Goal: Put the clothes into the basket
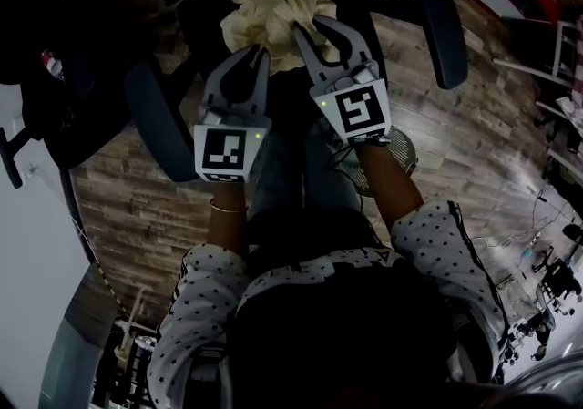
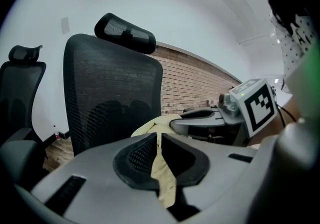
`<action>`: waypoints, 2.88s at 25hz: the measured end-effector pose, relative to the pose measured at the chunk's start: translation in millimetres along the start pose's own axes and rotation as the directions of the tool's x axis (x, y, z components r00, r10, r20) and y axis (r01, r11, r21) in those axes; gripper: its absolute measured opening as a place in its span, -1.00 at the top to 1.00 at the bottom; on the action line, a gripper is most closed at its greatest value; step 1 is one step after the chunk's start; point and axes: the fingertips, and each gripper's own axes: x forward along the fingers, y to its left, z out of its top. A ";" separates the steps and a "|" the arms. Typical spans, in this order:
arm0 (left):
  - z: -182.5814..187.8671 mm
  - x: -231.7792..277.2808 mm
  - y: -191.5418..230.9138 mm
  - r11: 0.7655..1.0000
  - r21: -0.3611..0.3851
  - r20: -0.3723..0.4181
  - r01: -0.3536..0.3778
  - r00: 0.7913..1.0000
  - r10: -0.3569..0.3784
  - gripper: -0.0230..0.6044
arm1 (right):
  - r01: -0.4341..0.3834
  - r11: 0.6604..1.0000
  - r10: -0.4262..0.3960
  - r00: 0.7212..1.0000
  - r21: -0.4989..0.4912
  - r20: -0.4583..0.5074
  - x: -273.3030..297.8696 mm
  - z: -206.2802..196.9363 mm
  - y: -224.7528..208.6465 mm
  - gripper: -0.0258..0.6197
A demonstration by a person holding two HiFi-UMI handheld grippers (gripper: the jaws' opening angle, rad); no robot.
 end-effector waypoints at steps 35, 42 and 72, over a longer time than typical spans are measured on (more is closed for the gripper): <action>89.3 -15.4 -39.6 0.983 0.112 0.051 0.145 0.987 -0.151 0.88 | 0.138 0.989 -0.146 0.973 0.055 0.181 -86.5 126.1 -25.0 0.71; 105.6 -21.0 -47.4 0.978 0.135 0.046 0.158 0.985 -0.165 0.88 | 0.148 0.989 -0.151 0.967 0.029 0.207 -101.4 156.5 -34.3 0.71; 145.0 -26.1 -134.1 0.915 0.202 0.061 0.350 0.927 -0.369 0.46 | 0.236 0.972 -0.229 0.929 0.012 0.291 -179.4 227.2 -41.2 0.71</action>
